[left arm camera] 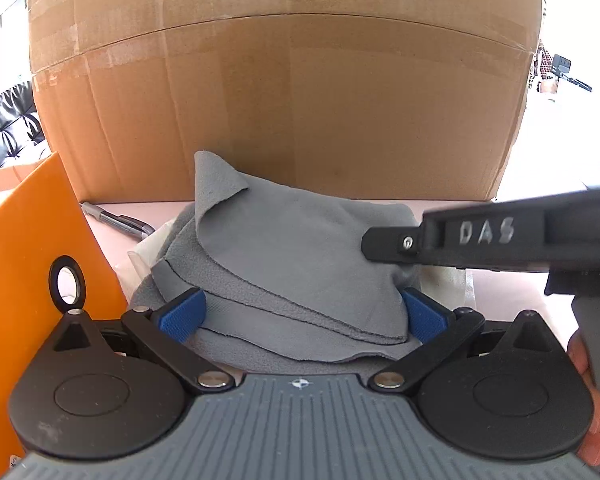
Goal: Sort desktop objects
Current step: 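Lower the right gripper onto the grey cloth and close on its edge, then lift the grey cloth with the right gripper off the white napkins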
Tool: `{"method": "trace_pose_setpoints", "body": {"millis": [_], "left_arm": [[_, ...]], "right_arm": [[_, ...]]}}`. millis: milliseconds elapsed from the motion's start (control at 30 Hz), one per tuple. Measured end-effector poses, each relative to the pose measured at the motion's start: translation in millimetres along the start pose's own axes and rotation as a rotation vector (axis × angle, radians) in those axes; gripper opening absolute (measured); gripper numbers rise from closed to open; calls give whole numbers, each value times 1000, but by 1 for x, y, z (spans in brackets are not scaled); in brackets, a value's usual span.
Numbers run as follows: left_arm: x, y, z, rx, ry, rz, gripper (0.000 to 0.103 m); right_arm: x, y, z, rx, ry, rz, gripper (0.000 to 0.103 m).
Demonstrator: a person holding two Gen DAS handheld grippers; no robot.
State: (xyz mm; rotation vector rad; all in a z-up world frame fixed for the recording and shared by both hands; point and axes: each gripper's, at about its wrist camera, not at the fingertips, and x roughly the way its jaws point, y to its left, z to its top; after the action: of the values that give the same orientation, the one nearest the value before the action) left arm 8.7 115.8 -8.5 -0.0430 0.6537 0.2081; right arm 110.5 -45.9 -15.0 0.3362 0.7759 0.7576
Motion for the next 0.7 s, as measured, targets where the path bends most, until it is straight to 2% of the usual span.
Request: {"method": "trace_pose_setpoints", "body": {"millis": [100,267,433,567,633,700], "left_arm": [[3,-5,1,23,-11,15,103],[-3,-11,-2,47,-26,8,103],[-17,-29,-10,148,-62,-7,103],[-45,-40,-16,208,-171,-39,103],[-63,-37,-16,198,-249,-87,103],[-75,-29,-8,145,-287,-157,103]], "right_arm": [[-2,6,-5,-46,-17,-18,12],[-18,11,-17,-17,-67,-33,9],[-43,12,-31,10,-107,-71,9],[-66,-6,-41,99,-131,-116,9],[-83,-18,-46,149,-156,-141,9],[-100,-26,-51,199,-192,-150,9]]}}
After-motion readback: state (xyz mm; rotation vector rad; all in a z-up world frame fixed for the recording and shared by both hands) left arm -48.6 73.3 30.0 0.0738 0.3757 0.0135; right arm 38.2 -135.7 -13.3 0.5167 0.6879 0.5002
